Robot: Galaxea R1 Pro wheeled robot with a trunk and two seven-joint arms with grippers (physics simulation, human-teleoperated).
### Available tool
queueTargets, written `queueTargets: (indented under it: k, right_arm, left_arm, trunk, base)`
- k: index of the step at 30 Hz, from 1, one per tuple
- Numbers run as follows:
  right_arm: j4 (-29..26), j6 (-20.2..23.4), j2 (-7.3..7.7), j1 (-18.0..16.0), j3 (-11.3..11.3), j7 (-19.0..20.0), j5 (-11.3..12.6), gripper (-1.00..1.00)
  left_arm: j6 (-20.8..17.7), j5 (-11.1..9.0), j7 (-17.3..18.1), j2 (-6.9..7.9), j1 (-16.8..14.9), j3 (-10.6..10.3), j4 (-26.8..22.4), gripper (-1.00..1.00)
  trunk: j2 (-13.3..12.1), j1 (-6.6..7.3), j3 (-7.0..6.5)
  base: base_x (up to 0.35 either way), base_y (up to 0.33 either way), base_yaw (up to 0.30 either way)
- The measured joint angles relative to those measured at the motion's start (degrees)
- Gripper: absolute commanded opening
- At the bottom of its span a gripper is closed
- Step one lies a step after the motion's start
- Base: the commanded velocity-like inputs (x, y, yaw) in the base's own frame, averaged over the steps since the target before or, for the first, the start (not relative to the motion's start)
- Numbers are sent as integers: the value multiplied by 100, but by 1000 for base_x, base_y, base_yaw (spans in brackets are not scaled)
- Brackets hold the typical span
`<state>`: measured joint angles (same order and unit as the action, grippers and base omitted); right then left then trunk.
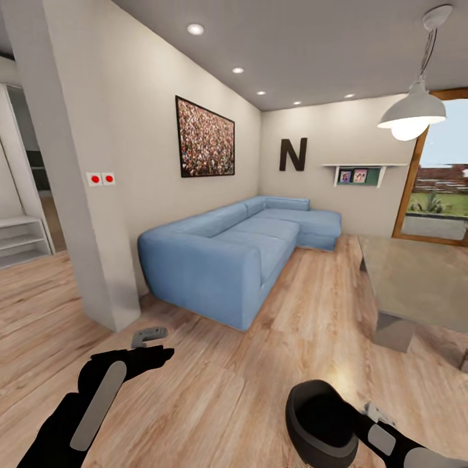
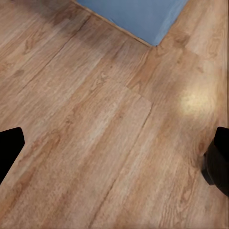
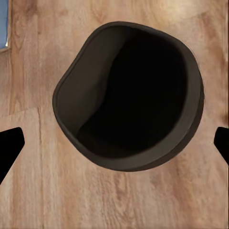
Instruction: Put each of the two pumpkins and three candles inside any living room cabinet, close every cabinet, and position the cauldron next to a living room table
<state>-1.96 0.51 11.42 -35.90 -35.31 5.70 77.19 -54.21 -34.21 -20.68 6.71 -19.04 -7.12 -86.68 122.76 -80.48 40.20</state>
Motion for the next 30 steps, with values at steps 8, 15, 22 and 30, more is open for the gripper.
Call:
queueTargets:
  k: [8,15,22,30]
  right_arm:
    - [0,2,0,0,0,0,0,100]
    - [0,8,0,0,0,0,0,100]
    - [0,12,0,0,0,0,0,100]
    - [2,12,0,-1,0,1,0,100]
  left_arm:
    - [0,0,0,0,0,0,0,100]
    - [0,0,-3,0,0,0,0,100]
    - [0,-1,0,0,0,0,0,100]
    - [1,-2,0,0,1,0,0,100]
  trunk:
    - [0,0,-39]
    - [0,1,-74]
    - [0,1,-108]
    - [0,2,-147]
  base:
    - [0,0,-267]
    - [38,0,-267]
    - [102,-8,-267]
    - [144,-88,-267]
